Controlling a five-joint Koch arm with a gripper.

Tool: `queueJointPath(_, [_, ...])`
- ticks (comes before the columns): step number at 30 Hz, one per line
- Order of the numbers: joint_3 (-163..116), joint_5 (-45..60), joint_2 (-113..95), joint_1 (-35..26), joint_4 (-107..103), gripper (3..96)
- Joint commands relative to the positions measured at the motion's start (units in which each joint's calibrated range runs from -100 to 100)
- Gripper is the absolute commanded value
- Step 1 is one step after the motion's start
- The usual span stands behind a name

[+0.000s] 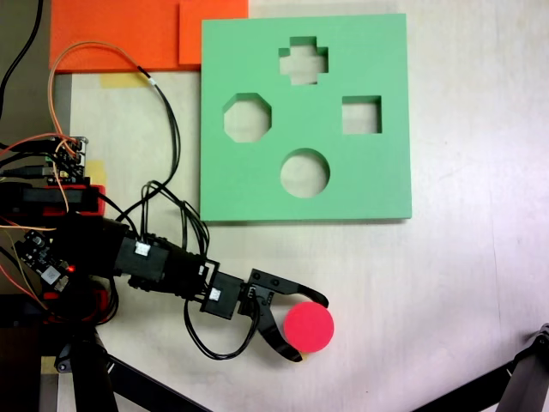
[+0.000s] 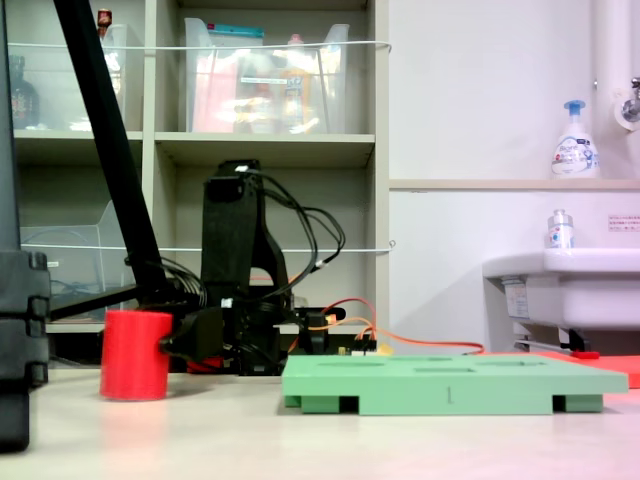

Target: Put the cylinder block into the corresponding hole

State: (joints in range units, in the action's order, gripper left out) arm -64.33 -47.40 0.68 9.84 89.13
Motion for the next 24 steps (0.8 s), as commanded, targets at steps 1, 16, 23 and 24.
queueJointPath(1, [-0.08, -0.05, -10.88, -0.98, 0.37, 39.2])
queueJointPath(16, [5.91, -0.73, -61.30, -14.02, -32.75, 39.3])
queueJointPath(23, [6.60, -0.78, -62.97, -21.34, -34.78, 39.3])
queueJointPath(24, [6.31, -0.83, -62.14, -22.08, -34.78, 39.3])
